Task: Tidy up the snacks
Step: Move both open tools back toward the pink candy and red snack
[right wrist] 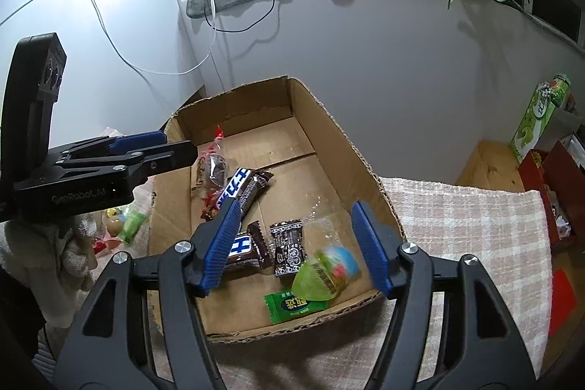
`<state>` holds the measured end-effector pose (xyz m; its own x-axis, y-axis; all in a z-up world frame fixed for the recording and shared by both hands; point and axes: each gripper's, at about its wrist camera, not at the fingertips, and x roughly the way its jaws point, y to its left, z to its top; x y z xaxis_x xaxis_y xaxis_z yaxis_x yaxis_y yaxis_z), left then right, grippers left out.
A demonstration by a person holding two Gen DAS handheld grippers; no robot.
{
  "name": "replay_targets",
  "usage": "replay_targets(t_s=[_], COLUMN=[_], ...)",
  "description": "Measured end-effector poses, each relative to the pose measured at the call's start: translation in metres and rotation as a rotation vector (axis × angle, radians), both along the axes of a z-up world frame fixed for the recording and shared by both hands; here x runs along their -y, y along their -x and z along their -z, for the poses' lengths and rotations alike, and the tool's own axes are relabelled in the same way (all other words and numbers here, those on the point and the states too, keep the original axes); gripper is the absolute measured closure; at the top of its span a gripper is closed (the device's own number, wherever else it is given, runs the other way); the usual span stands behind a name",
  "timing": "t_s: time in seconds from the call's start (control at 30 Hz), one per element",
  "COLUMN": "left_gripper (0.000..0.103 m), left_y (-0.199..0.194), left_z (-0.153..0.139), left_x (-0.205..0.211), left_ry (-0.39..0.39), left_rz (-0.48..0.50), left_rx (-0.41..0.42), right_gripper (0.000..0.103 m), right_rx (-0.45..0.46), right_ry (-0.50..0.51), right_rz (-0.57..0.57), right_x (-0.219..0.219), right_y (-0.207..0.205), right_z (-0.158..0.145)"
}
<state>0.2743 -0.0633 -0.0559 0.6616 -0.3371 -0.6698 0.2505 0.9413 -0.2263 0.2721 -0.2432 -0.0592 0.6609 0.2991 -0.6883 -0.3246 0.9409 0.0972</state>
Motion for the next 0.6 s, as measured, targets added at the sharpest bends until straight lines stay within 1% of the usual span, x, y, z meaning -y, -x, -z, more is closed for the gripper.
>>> replay_targets(t_s=[0.27,0.43,0.6], left_gripper=[0.039,0.039,0.039], left_y=[0.033,0.061,0.094], left_z=[-0.023,-0.034,-0.042], left_x=[-0.020,-0.042,-0.067], left_ry=[0.014,0.020,0.022], left_rz=[-0.029,-0.070,-0.115], left_rx=[0.043,0.062,0.084], right_gripper=[0.037,0.037,0.037], right_rx=[0.039,0.062,0.065], right_ry=[-0.016,-0.020,-0.027], right_rz=[-0.044,-0.089,-0.142], right_x=[-0.013,-0.028,-0.046], right_y=[0.029,0.056,0.081], right_z=[-0.021,-0.034,-0.039])
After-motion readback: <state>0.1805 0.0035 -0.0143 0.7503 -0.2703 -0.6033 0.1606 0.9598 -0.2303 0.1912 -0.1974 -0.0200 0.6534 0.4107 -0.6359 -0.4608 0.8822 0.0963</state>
